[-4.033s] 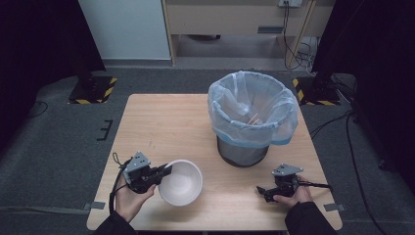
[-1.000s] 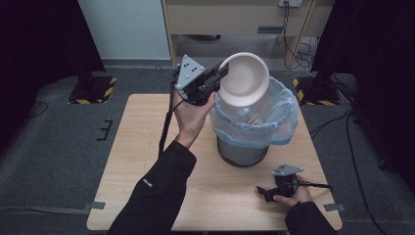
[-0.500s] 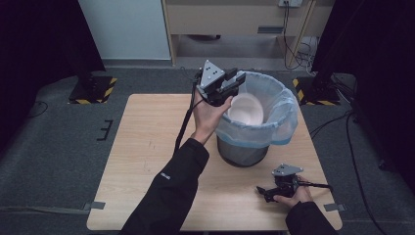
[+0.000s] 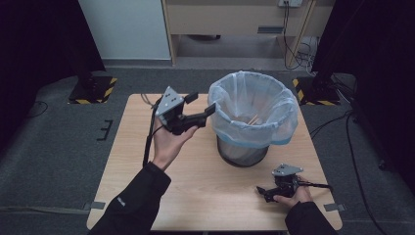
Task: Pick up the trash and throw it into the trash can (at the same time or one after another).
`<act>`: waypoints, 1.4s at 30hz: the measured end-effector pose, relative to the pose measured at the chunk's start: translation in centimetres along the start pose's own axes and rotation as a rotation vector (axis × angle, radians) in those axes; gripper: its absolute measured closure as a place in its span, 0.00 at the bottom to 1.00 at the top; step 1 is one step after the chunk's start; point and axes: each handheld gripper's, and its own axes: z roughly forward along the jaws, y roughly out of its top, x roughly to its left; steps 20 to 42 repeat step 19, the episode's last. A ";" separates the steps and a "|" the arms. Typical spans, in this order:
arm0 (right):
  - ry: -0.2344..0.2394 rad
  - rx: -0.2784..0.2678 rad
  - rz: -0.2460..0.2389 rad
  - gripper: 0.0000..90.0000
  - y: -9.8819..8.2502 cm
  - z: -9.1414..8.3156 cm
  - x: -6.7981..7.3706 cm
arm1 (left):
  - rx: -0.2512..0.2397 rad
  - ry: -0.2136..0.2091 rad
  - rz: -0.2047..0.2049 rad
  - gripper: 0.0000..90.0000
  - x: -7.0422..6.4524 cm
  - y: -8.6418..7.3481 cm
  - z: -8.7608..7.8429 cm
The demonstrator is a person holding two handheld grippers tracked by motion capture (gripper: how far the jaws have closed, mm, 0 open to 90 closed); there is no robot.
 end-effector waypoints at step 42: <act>0.001 0.000 0.003 0.01 0.0 0.0 0.0 | 0.652 0.112 -0.105 0.20 2.4 -19.5 -8.3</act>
